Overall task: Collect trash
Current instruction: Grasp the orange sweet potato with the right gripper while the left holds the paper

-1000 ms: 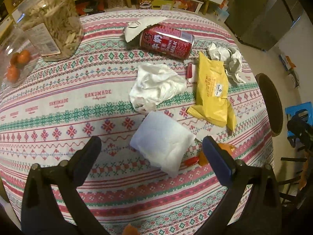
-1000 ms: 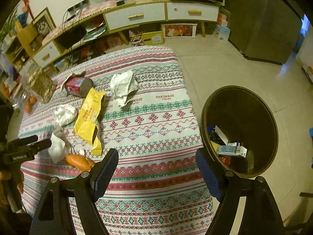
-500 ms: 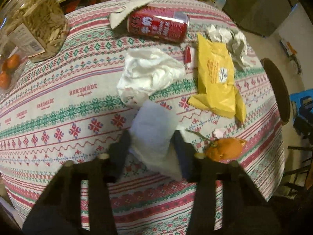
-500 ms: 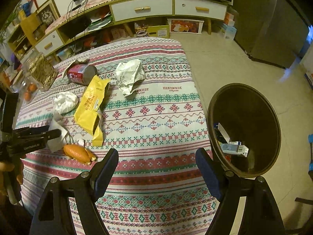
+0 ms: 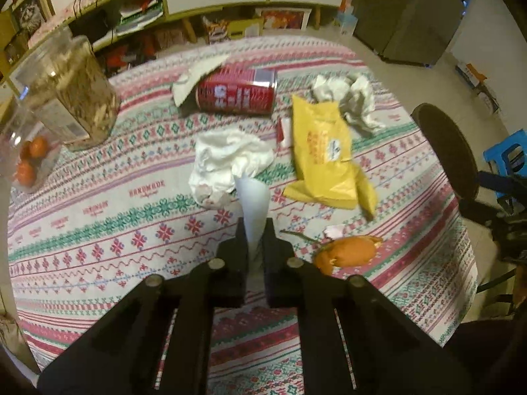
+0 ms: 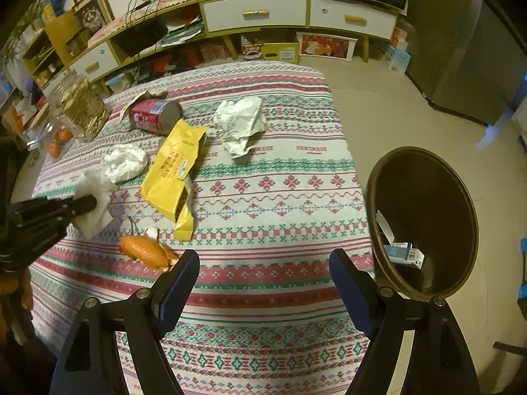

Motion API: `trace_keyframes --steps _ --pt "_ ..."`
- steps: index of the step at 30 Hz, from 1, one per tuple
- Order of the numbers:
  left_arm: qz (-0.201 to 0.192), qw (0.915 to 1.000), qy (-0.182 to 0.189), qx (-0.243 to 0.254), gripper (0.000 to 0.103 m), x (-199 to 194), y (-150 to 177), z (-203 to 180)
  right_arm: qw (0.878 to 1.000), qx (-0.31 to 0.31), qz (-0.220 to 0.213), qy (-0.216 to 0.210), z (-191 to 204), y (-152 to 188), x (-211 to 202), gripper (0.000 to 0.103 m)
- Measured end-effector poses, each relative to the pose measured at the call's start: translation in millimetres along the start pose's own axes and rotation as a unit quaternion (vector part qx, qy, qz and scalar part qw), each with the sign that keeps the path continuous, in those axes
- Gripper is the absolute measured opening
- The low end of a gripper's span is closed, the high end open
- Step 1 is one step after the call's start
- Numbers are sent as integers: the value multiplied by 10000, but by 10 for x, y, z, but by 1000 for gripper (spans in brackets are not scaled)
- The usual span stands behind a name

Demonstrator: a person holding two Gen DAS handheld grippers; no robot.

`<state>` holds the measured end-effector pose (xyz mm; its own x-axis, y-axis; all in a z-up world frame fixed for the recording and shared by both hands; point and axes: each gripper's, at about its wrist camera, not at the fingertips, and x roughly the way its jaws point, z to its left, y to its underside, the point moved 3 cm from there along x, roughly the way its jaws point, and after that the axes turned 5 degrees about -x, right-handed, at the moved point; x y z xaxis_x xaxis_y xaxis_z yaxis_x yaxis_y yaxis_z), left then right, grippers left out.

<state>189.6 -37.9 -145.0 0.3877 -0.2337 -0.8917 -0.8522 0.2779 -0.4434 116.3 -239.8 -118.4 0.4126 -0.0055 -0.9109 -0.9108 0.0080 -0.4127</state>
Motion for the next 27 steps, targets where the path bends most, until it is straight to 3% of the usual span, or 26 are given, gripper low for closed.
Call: trace_keyframes --steps 6,19,27 --pt "-179 9998 -32 -13 9 -154 27 59 9988 -428 194 -107 324 28 187 82" --pt "-110 9996 -105 -236 9 -216 80 339 9905 -1264 427 -335 1035 2 544 82" --pt "-51 9994 -121 -307 9 -233 143 497 9866 -1478 513 -459 1274 -45 725 70"
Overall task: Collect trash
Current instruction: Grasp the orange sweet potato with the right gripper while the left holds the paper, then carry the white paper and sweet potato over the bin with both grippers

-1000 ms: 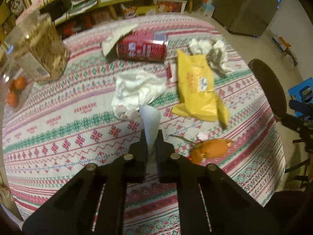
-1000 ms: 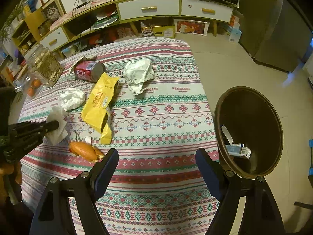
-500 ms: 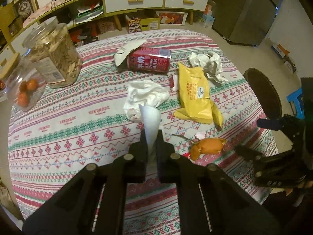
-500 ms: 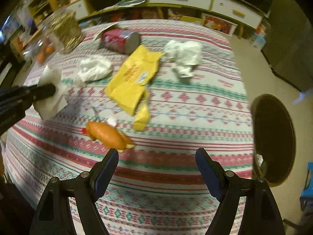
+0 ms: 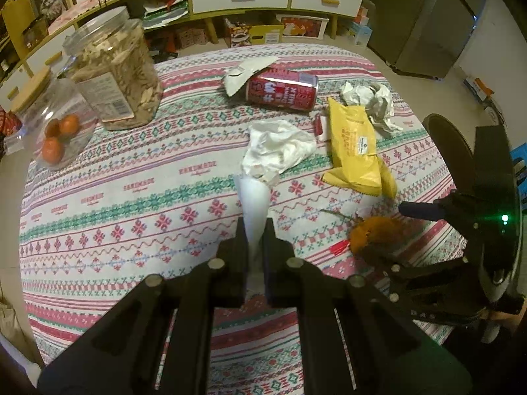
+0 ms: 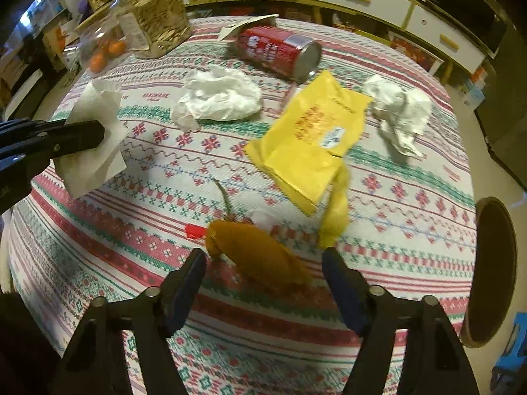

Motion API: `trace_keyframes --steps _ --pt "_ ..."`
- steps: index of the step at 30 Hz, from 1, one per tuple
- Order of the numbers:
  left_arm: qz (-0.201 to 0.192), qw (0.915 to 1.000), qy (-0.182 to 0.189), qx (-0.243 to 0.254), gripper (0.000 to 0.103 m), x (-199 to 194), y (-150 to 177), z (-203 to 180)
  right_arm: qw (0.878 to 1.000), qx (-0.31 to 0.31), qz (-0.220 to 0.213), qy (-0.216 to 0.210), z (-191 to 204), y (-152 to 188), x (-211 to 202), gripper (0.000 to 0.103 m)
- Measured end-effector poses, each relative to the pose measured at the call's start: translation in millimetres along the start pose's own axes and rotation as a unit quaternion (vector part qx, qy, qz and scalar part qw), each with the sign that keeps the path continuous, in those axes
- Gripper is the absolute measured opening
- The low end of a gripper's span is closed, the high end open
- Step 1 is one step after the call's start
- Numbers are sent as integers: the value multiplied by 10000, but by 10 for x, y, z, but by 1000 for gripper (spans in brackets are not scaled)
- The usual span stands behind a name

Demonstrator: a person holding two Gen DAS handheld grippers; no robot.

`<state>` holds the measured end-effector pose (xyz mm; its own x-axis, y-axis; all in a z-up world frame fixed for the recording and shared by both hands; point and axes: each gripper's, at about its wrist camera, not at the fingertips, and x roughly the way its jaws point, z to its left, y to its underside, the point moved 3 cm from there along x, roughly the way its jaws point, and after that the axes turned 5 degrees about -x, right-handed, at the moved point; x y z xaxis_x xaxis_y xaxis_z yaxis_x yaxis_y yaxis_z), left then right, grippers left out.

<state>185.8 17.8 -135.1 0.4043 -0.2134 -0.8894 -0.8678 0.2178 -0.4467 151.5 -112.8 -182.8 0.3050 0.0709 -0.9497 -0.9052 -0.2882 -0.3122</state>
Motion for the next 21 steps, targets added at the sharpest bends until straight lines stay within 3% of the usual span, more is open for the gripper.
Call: trace_keyframes --steps 9,11,21 --pt "14 10000 7 -40 9 -23 12 71 9993 -346 -36 120 214 -63 61 40" --pt "10 10000 13 -41 9 -24 10 68 9991 -402 -66 129 261 -73 47 23" --pt "-151 9998 153 1 9 -73 -34 -130 9977 -145 -664 85 -11 2 -347 20"
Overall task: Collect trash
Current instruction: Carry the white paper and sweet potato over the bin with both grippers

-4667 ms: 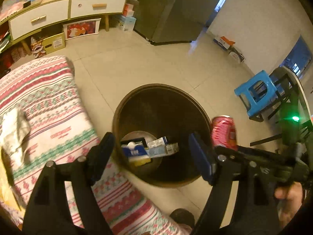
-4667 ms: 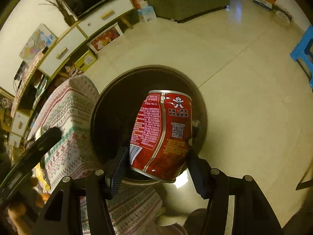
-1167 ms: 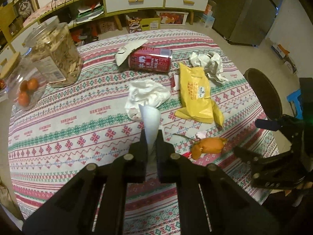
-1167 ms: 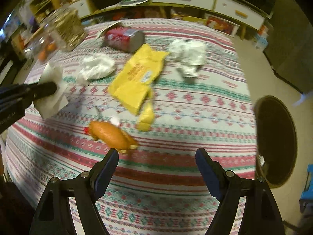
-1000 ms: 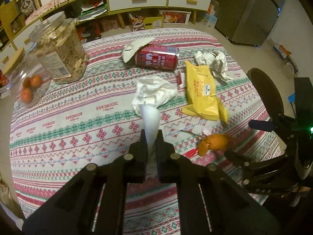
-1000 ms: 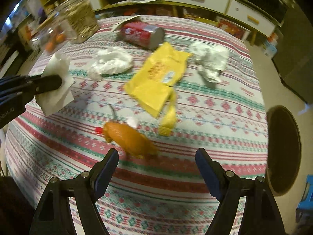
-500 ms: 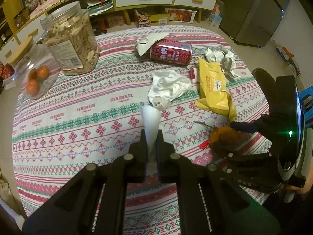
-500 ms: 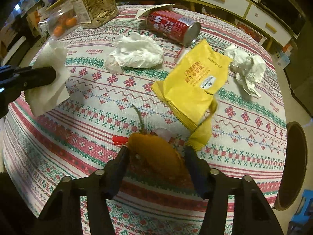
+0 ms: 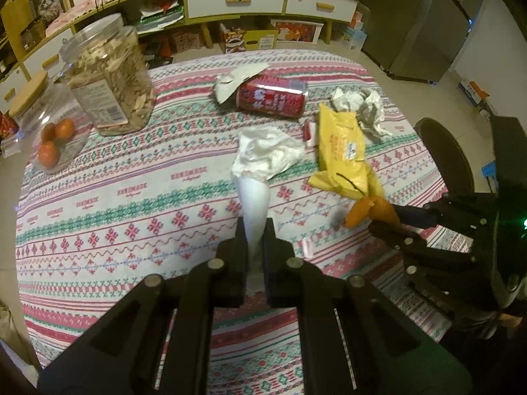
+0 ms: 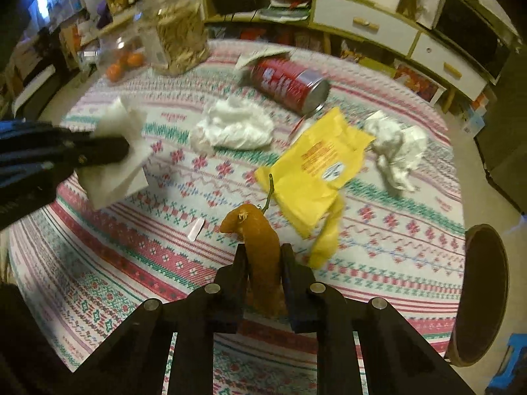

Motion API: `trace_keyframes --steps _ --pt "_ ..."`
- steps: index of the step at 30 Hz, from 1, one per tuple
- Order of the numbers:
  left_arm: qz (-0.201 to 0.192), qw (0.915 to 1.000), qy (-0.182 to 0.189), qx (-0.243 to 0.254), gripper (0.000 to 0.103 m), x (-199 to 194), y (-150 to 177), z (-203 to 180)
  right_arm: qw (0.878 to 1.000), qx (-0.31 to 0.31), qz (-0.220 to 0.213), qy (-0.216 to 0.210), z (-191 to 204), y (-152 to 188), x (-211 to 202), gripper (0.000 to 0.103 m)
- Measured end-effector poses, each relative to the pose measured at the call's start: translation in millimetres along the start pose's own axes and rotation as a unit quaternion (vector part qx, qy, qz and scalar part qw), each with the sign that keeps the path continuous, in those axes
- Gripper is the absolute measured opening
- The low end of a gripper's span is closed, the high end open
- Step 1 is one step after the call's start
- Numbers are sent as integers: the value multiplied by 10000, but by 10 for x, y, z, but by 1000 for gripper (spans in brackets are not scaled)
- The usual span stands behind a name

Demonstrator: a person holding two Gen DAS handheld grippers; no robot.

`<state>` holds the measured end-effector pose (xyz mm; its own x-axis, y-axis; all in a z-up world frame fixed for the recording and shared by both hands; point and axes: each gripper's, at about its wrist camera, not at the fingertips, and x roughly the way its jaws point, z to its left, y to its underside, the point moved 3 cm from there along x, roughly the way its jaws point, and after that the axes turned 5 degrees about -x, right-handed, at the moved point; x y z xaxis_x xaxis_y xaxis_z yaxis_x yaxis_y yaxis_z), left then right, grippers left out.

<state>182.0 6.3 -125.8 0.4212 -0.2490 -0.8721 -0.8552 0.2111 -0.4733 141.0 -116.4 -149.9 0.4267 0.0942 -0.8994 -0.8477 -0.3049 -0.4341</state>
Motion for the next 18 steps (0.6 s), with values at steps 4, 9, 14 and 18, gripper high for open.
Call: trace_keyframes --steps 4,9,14,18 --pt "-164 9997 142 65 9 -32 -37 -184 9995 201 -232 123 -225 56 -200 19" --pt "-443 9977 472 190 9 -78 -97 -555 9967 573 -458 344 -623 167 -454 19" --pt "-654 9943 716 446 9 -69 -163 -1030 9903 1087 -588 634 -1146 383 -673 19" --pt "-665 9911 875 749 9 8 -169 -1487 9842 1432 -597 854 -1520 616 -830 19"
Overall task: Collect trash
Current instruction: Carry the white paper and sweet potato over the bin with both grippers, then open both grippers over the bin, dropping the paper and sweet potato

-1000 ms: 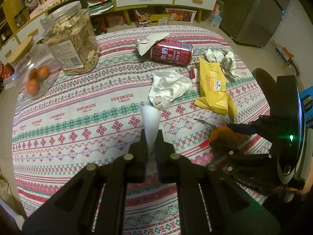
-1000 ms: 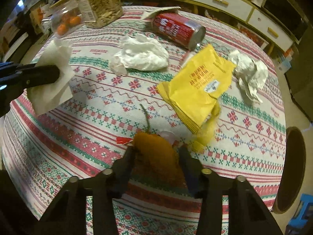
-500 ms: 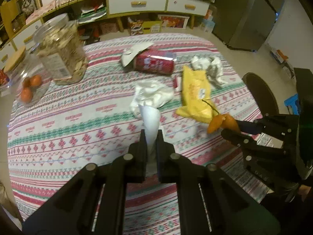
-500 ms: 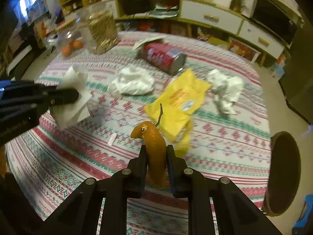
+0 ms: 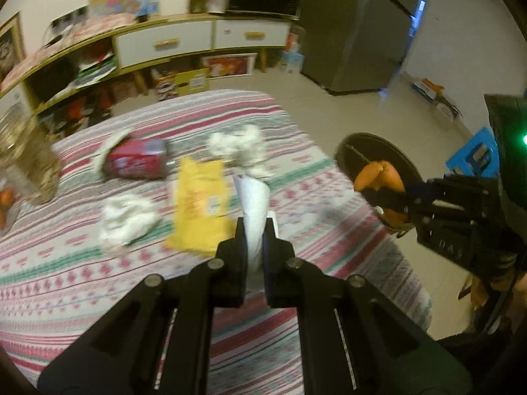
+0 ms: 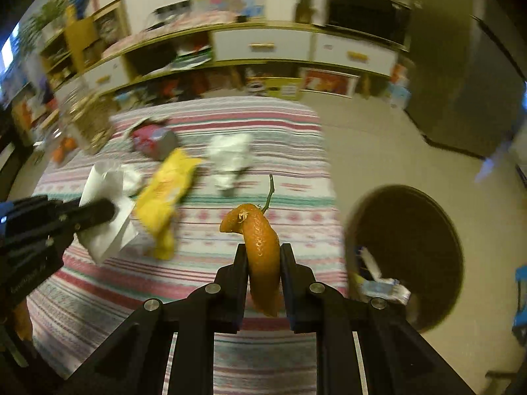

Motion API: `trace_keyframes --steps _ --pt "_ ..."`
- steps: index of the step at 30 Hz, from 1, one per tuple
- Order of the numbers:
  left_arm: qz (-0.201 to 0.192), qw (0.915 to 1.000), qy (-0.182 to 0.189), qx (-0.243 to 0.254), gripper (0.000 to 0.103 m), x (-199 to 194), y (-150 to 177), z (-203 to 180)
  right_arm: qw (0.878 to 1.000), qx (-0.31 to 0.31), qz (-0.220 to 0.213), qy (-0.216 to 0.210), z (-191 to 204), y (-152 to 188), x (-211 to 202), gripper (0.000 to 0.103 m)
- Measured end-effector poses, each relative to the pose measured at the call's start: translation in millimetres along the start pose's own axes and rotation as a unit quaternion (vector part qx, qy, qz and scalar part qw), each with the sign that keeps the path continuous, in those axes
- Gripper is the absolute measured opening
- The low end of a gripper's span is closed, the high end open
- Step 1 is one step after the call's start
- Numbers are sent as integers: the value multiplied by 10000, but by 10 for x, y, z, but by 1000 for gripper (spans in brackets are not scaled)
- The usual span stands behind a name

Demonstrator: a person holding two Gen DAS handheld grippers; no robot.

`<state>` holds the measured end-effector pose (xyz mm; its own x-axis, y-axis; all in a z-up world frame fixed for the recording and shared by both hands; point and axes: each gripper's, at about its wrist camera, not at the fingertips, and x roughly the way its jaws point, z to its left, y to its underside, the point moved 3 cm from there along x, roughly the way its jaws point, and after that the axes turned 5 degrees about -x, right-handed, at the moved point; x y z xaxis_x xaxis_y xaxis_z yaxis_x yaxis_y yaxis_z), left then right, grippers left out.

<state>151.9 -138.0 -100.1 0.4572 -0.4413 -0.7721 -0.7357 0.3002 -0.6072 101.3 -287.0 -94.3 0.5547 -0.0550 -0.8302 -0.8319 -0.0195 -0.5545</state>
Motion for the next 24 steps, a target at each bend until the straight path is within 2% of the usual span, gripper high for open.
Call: trace_keyframes --steps 4,8,14,21,24 --pt "136 9994 305 68 9 174 -60 -399 9990 383 -8 219 -480 111 -81 19" --pt "199 9980 487 343 9 352 -138 -846 9960 798 34 412 -933 232 -109 19" --pt "430 9943 930 284 9 635 -247 -1330 9883 1322 152 743 -1561 491 -106 19" --pt "685 9885 1347 96 9 911 -330 -1711 9811 1731 314 812 -1905 737 -87 19" --pt "737 9876 1368 230 10 1006 -334 -1848 9797 1784 354 846 -1963 804 -83 19"
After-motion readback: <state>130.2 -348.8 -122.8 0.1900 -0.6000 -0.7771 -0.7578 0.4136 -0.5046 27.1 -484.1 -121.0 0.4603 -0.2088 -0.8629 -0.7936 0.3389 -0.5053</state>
